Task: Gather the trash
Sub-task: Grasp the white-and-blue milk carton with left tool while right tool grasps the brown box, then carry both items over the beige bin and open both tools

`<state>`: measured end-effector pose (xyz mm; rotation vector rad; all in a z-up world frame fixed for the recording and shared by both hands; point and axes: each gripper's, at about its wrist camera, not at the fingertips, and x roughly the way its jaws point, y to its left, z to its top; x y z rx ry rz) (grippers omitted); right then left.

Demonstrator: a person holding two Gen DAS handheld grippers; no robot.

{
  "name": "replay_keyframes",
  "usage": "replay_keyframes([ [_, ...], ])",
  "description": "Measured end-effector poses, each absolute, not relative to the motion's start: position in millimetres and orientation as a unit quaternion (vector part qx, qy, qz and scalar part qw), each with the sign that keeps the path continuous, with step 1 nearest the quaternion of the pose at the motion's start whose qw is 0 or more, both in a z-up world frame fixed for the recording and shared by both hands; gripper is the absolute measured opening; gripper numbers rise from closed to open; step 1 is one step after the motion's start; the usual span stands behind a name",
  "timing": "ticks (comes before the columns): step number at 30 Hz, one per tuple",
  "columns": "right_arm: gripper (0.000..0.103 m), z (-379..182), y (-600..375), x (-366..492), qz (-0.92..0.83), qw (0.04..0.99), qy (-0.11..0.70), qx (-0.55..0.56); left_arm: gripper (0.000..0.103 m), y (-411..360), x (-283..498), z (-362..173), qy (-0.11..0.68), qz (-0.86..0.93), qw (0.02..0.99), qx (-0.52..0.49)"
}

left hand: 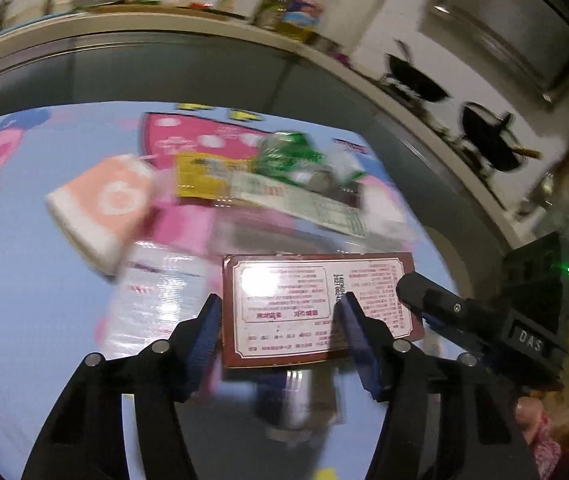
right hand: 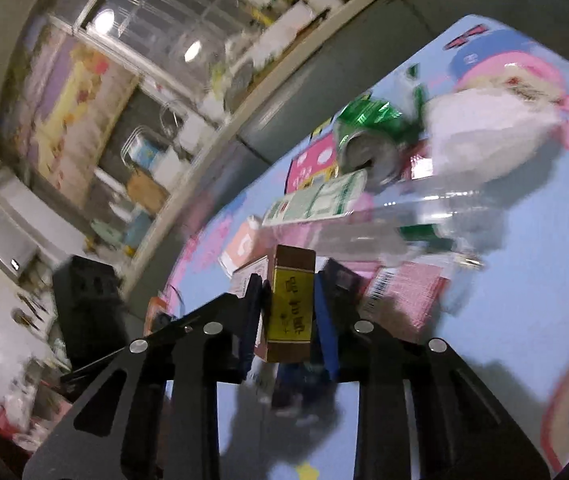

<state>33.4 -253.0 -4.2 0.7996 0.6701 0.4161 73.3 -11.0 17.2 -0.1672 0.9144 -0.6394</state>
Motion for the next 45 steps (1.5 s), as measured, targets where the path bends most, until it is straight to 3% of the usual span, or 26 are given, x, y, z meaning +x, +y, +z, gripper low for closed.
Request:
replay_keyframes([
  [1,0.025,-4.1,-264.4,21.4,0.187,0.850,0.307,0.386,0.061,-15.3,68.1,22.2,0.428,-0.308,0.846,-0.072],
  [5,0.025,-11.8,-315.6,-27.7,0.121,0.859,0.289,0.404,0.079,-37.7,49.1,27.1,0.415,-0.300,0.859,-0.022],
  [9,0.027,-35.4,-336.0,-61.1,0.070,0.862,0.316,0.390,0.082,-61.4,38.5,17.5,0.408,-0.259,0.873,0.061],
  [11,0.044,-41.5,-335.6,-63.7,0.048,0.869,0.334,0.363,0.081,-65.8,36.6,6.7,0.411,-0.234,0.876,0.096],
  [12,0.066,-42.3,-334.0,-65.0,0.039,0.874,0.339,0.345,0.076,-67.9,37.7,2.0,0.415,-0.227,0.875,0.105],
  [13,0.075,-40.2,-330.8,-68.5,0.029,0.885,0.335,0.321,0.072,-69.4,39.8,-2.6,0.421,-0.222,0.872,0.111],
  [15,0.077,-39.2,-323.9,-73.0,0.026,0.907,0.324,0.268,0.054,-70.4,43.2,-9.9,0.432,-0.212,0.868,0.120],
  [18,0.091,-31.7,-303.1,-72.0,0.037,0.938,0.317,0.138,0.051,-64.6,48.1,-15.8,0.440,-0.209,0.866,0.111],
  [22,0.096,-38.2,-259.5,-56.3,0.073,0.940,0.327,-0.071,0.051,-60.0,52.0,-15.5,0.448,-0.212,0.863,0.095],
  [26,0.092,-51.6,-248.2,-41.5,0.110,0.921,0.350,-0.134,0.050,-49.0,37.9,-7.2,0.447,-0.232,0.861,0.073],
  [27,0.075,-51.0,-249.5,-40.6,0.116,0.918,0.357,-0.125,0.050,-44.2,32.3,-3.0,0.444,-0.236,0.862,0.069],
  [31,0.064,-47.5,-258.1,-47.1,0.144,0.920,0.357,-0.077,0.050,-33.9,13.5,16.0,0.432,-0.275,0.858,0.043],
  [45,0.058,-28.8,-343.8,-100.4,-0.007,0.953,0.289,0.094,0.050,-132.1,17.0,36.1,0.404,-0.391,0.823,0.080],
])
